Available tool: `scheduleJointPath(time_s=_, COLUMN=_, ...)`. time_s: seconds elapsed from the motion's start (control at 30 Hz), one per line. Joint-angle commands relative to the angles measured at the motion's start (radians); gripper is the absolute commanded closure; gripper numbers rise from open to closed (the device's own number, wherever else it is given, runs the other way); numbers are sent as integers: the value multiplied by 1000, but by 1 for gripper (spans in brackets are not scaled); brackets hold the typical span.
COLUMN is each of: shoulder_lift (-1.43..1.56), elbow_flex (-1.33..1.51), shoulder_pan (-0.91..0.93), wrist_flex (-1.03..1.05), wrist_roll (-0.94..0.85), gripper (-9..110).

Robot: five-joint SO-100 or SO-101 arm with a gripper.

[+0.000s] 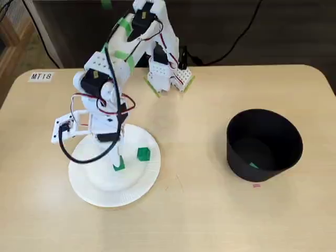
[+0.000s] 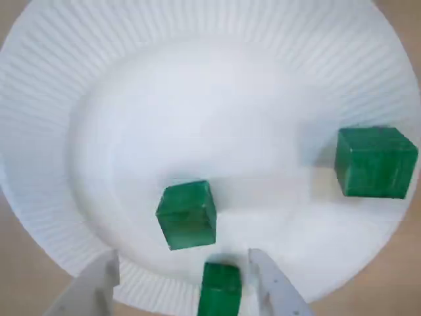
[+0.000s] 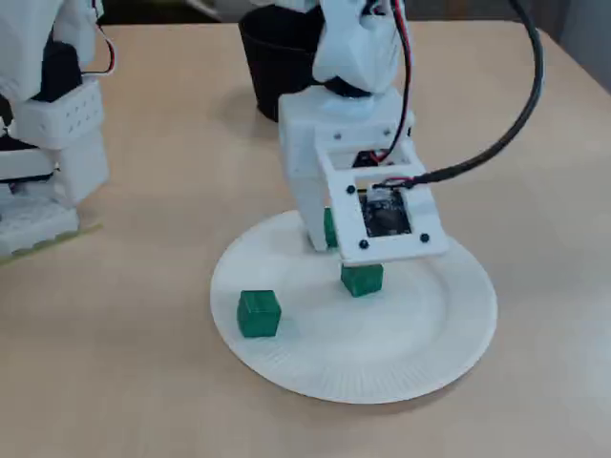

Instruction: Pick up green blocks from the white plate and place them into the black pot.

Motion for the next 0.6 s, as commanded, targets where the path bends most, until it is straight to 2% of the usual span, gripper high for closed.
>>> scheduleJointPath(time_s=0.0, shoulder_lift=-12, elbow_flex=-63, shoulder_pan=9, wrist_flex=14, wrist_roll=-9, gripper=72)
scheduleJointPath(time_s=0.37, shoulder_lift=-101, elbow_flex=-71, shoulder_pan=-17, wrist_flex=-11, wrist_roll=-8, gripper=74)
scheduleJointPath(time_s=0.57, shoulder_lift=-140, elbow_flex=-83, shoulder_pan=-21, wrist_flex=-83, wrist_roll=35, gripper=87)
